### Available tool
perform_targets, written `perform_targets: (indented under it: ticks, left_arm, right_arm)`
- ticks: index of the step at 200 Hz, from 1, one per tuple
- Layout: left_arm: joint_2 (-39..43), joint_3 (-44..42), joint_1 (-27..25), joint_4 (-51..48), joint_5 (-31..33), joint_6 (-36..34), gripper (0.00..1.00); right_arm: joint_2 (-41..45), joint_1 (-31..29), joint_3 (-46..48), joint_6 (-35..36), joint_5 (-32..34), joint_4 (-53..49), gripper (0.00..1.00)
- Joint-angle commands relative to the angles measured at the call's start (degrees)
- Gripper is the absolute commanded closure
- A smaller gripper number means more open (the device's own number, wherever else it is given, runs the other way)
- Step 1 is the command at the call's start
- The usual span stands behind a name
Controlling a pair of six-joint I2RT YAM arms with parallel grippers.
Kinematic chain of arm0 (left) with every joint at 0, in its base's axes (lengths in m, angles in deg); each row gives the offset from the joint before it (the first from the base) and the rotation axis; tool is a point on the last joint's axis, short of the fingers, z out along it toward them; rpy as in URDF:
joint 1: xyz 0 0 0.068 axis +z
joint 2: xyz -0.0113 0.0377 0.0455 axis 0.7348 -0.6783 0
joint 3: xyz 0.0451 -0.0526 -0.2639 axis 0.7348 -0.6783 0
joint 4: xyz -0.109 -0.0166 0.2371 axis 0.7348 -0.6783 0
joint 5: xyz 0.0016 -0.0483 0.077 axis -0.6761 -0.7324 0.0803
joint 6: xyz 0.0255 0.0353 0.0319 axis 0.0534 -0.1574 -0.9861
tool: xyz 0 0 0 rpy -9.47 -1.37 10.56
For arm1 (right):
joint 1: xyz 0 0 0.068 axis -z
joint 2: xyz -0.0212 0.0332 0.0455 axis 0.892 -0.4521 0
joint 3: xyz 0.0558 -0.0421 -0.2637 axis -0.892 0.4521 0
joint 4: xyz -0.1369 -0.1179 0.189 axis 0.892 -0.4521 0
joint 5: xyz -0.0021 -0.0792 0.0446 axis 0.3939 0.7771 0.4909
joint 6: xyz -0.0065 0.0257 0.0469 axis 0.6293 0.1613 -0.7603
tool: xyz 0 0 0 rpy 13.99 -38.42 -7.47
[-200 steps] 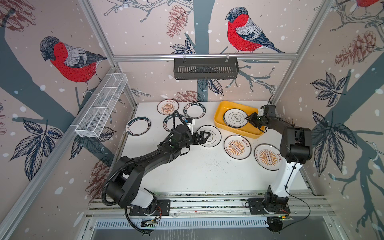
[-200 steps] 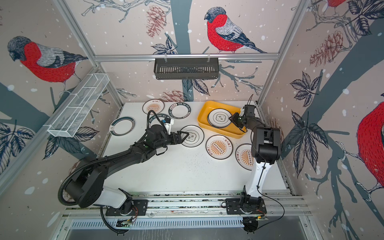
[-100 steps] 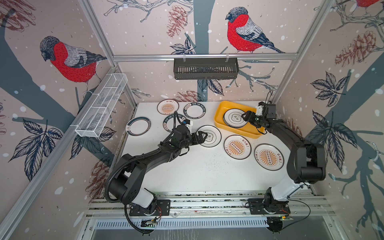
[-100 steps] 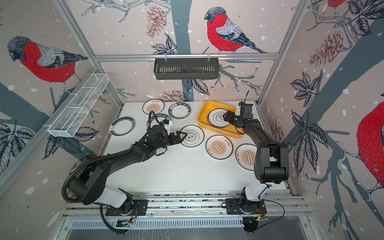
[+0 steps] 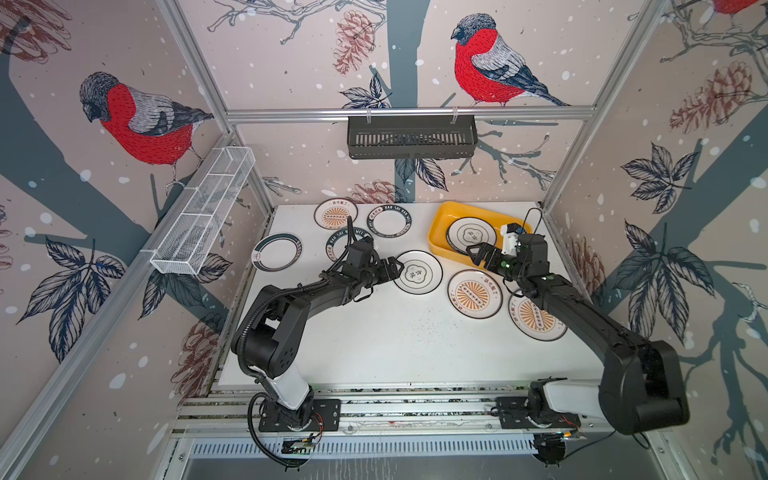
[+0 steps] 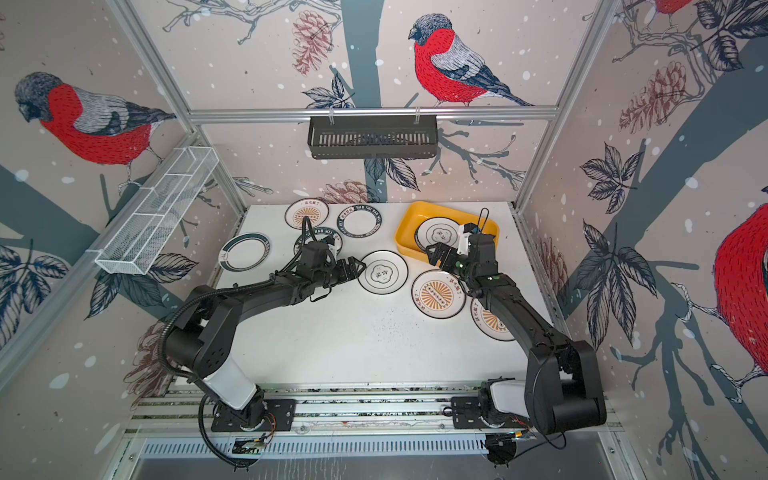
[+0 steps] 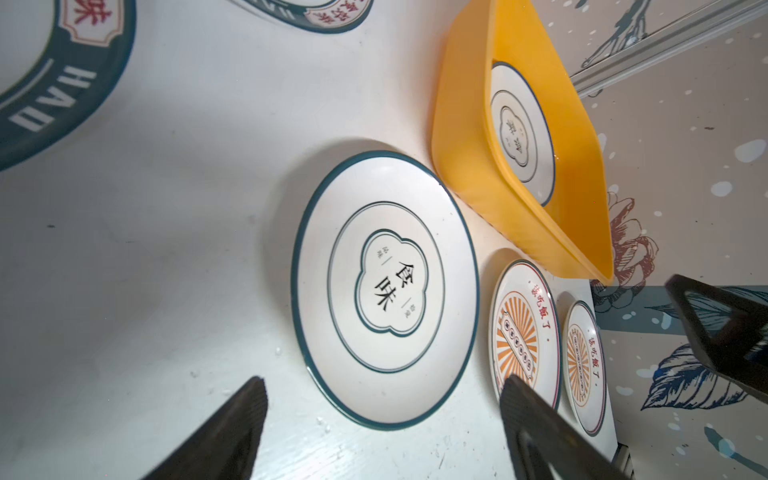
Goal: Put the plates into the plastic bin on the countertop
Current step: 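Withdraw the right gripper toward the last cloud-print plate while the left gripper reaches it, then pinch the cloud-print plate's edge with the left gripper and tilt it upright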
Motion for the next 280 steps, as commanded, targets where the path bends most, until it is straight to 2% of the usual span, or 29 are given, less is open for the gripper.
perform_targets:
  ticks: [1, 53, 142, 199, 214, 280]
  left_arm:
    - [-3.1, 3.5, 0.7, -3.3, -2.9, -3.0, 0.13]
    - [-11.2, 9.0, 2.2, -4.4, -7.0, -3.8, 0.28]
    - [-17.3, 12.1, 3.4, -3.9, -8.4, -3.1, 0.37]
    - [-19.2, 12.7, 3.8, -3.0, -7.9, -0.7, 0.6]
    - [-19.3, 12.1, 3.9, -2.1, -7.6, 0.3, 0.71]
    - [-18.5, 11.3, 4.0, -1.7, -7.0, 0.8, 0.91]
  right_arm:
    - [1.0, -1.2, 1.0, -1.7, 0.0, 3.4, 0.0]
    - [1.7, -1.4, 0.6, -0.4, 1.2, -0.3, 0.0]
    - [0.9, -1.4, -0.8, -0.9, 3.7, -1.8, 0.0]
    - [0.9, -1.3, -1.1, -0.9, 4.9, -2.7, 0.0]
    - [0.8, -1.3, -1.3, -0.9, 5.2, -2.9, 0.0]
    - [1.0, -1.2, -2.2, -0.1, 5.2, -3.2, 0.0]
